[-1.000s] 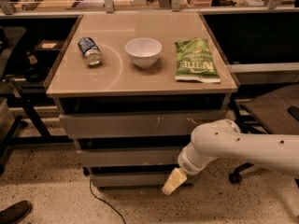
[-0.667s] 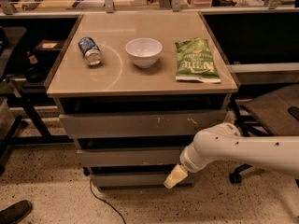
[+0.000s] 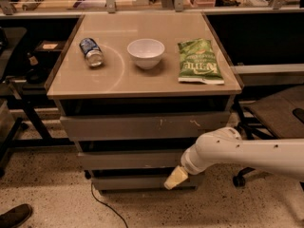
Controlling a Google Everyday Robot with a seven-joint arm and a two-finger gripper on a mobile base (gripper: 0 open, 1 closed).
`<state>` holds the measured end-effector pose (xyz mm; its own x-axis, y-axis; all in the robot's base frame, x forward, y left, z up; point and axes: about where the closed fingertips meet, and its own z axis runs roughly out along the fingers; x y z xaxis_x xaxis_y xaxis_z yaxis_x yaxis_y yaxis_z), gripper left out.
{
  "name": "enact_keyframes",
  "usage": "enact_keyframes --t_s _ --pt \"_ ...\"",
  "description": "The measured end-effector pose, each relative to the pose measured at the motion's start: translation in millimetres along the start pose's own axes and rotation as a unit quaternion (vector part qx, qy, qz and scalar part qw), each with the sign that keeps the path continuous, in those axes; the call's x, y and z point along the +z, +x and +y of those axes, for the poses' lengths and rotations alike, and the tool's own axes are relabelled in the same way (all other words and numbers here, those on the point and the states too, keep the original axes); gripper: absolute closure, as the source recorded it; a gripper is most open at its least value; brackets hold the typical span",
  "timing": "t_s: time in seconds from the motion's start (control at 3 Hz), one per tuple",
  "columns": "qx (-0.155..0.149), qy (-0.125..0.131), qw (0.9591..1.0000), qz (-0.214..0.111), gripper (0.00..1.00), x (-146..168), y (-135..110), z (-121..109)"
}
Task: Open middle drawer
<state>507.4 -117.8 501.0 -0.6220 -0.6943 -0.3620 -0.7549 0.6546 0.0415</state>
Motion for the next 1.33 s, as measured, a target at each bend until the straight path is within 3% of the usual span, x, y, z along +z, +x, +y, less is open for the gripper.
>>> enact_keyframes --t_s 0.67,1.33 --pt "0.0 0.009 0.9994 -0.033 0.0 31.6 -14.4 -20.1" --pt "-0.015 0.018 0.9987 -0.044 0.0 57.8 -20.1 -43.5"
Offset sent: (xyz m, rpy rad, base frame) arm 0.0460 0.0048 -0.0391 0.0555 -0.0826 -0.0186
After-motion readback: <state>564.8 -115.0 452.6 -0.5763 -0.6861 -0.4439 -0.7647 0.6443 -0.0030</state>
